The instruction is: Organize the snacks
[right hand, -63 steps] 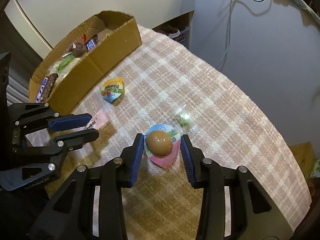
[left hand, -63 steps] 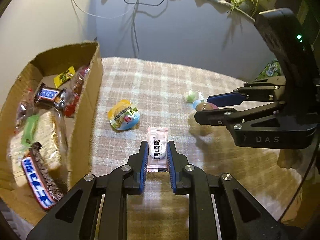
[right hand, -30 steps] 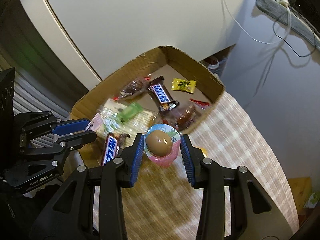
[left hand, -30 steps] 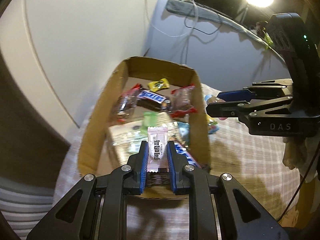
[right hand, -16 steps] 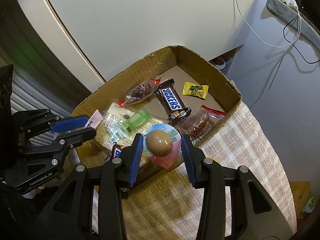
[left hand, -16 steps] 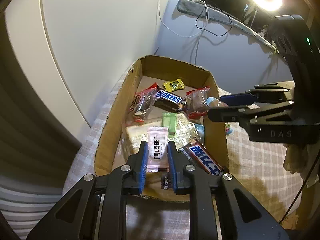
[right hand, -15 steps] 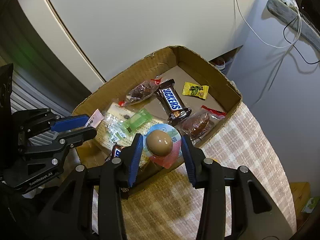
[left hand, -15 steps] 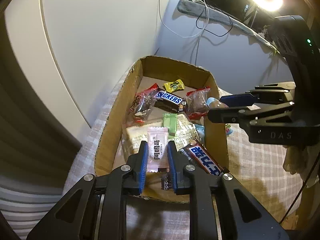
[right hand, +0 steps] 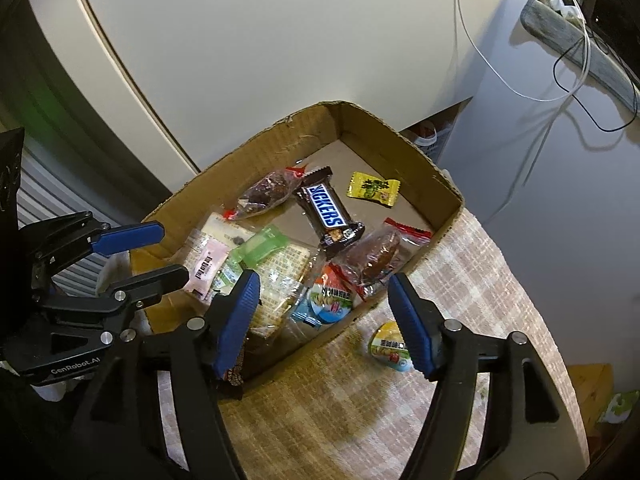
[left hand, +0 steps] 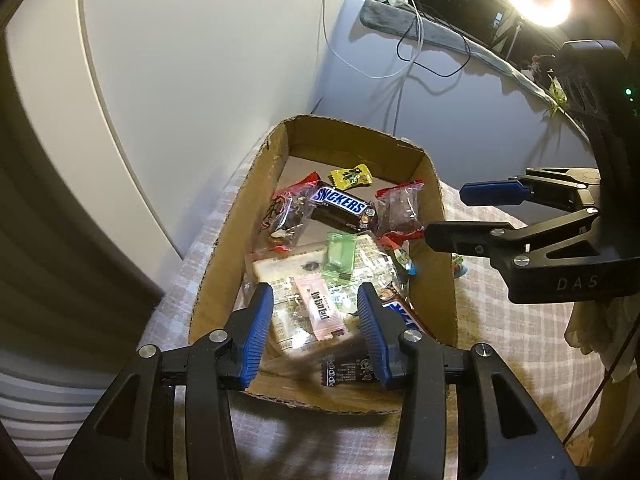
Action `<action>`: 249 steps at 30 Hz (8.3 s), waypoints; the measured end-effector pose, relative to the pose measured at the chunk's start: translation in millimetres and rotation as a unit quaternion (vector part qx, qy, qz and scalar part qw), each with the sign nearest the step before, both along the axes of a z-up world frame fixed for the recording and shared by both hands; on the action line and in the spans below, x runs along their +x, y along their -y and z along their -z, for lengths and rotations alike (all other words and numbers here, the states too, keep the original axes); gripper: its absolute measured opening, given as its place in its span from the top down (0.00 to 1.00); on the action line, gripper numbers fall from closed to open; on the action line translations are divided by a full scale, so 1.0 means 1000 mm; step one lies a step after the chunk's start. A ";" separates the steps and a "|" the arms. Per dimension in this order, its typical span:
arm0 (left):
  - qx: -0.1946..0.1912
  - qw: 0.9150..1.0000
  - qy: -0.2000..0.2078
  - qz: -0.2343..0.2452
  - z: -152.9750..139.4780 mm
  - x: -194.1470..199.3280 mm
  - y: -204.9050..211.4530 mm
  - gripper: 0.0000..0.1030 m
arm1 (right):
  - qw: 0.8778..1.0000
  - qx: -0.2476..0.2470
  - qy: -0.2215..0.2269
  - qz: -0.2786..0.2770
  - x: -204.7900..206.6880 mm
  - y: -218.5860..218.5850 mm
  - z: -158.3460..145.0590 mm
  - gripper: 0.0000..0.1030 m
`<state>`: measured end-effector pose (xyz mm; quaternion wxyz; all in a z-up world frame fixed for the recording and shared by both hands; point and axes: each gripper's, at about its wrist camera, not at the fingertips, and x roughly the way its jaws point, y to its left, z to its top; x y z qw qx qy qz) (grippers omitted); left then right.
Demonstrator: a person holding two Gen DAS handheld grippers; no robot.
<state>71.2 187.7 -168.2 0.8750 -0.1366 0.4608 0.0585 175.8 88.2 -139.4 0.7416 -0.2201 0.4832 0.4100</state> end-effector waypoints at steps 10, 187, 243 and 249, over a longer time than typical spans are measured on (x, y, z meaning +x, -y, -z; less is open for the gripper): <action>-0.003 1.000 0.010 0.019 -0.010 0.006 0.017 0.59 | 0.999 0.006 0.006 0.038 0.010 0.044 -0.007 0.32; 0.017 0.997 0.036 -0.059 -0.020 0.061 -0.008 0.67 | 0.998 0.052 0.018 0.032 0.045 -0.021 0.000 0.54; 0.074 0.991 0.070 -0.092 -0.106 -0.066 0.048 0.32 | 0.983 0.123 0.079 0.110 -0.086 0.089 -0.083 0.16; 0.073 0.990 0.071 -0.094 -0.106 -0.069 0.048 0.32 | 0.983 0.122 0.081 0.111 -0.088 0.090 -0.085 0.16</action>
